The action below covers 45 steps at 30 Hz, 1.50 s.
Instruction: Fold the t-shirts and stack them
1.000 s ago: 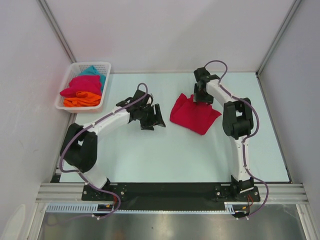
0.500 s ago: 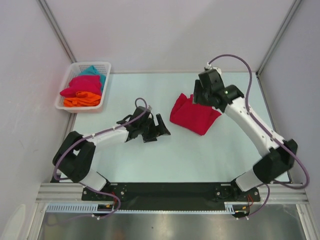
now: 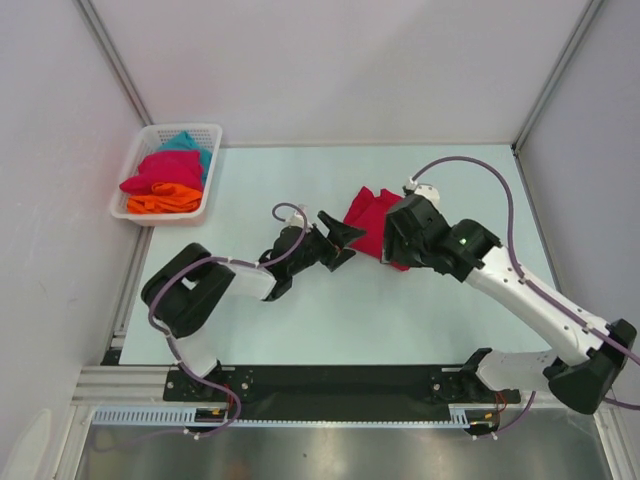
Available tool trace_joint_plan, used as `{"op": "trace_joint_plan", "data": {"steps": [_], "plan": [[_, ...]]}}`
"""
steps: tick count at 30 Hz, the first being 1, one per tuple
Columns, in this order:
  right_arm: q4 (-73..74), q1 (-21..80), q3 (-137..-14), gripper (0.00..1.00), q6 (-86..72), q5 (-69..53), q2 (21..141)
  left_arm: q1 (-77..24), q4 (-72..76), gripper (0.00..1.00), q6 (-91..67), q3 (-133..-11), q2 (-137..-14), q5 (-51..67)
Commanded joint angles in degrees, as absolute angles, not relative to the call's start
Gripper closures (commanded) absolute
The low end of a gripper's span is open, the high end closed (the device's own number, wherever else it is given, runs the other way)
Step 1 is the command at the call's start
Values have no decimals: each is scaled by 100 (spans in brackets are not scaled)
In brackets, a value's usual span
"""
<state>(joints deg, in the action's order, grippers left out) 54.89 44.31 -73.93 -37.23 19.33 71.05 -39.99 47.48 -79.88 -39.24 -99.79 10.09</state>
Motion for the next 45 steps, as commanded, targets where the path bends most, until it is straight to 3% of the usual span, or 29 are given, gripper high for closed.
{"op": "trace_joint_plan", "data": {"steps": [1, 10, 19, 26, 45], "plan": [[5861, 4509, -7348, 38, -4096, 2285, 6619, -4280, 6302, 1, -8911, -3806, -10352, 222], [6029, 4509, -7532, 38, -4043, 2408, 6574, -4834, 5232, 1, -9167, -3656, -10328, -825], [6152, 4509, -7918, 38, -3938, 2408, 6785, -4869, 1937, 0, -8754, -4982, -10116, -1458], [6512, 4500, -8393, 37, -3885, 2610, 6715, -4869, 1609, 0, -8815, -5774, -10669, -1371], [6539, 4307, -8385, 36, -3700, 2619, 6733, -4808, 1204, 1, -8719, -6354, -11329, -1222]]}}
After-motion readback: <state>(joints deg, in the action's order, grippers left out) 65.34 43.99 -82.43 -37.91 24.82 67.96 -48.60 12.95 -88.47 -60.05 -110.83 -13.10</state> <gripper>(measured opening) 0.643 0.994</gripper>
